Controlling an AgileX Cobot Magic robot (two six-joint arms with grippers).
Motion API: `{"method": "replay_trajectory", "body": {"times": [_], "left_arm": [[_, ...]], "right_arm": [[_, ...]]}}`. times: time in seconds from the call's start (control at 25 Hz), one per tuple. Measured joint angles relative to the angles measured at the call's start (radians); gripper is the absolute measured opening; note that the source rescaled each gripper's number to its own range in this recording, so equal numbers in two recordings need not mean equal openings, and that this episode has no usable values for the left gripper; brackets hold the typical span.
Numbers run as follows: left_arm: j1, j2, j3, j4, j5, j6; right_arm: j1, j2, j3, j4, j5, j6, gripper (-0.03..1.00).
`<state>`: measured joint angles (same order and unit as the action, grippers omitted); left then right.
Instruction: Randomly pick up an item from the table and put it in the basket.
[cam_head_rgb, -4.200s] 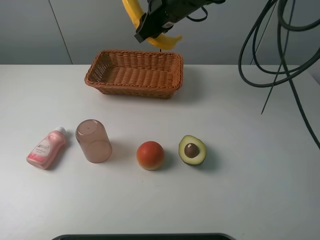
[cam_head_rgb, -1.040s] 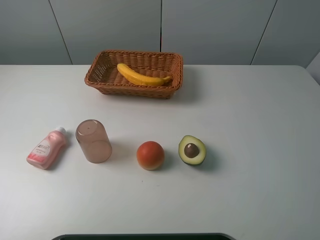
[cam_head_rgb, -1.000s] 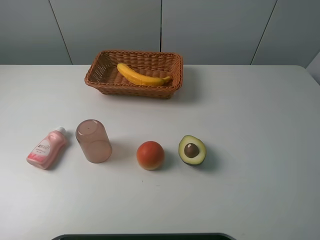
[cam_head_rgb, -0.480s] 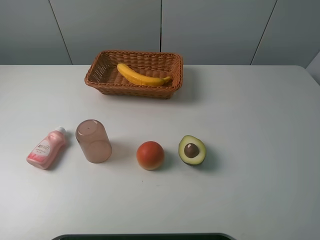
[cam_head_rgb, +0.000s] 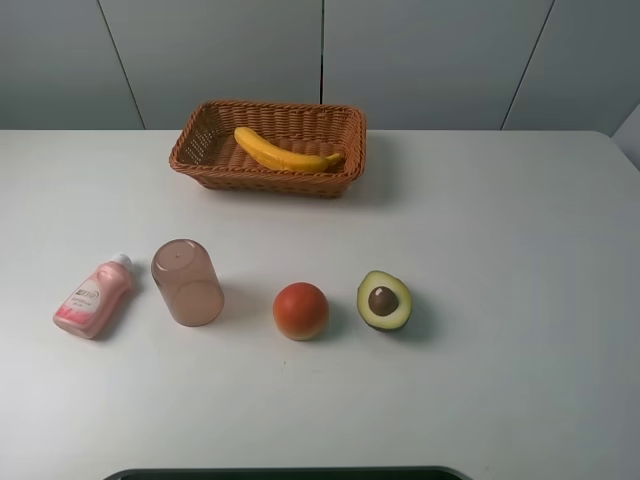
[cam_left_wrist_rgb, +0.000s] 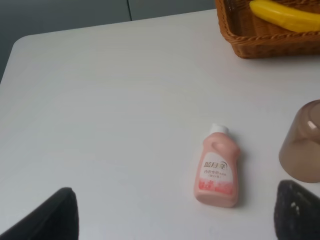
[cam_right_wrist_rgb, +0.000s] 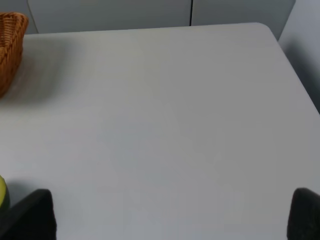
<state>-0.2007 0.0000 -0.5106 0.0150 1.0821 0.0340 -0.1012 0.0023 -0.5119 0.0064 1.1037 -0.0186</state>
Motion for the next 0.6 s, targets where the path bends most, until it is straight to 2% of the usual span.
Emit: {"method": "replay_trajectory", "body": {"times": [0.32,0.6], "left_arm": [[0.0,0.0,0.0,0.0,0.0,0.0],[0.0,0.0,0.0,0.0,0.0,0.0]], "right_arm": [[0.054,-0.004,0.0,0.0,-0.006,0.019,1.0],[0.06,-0.004,0.0,-0.006,-0.006,0.026,1.0]]}}
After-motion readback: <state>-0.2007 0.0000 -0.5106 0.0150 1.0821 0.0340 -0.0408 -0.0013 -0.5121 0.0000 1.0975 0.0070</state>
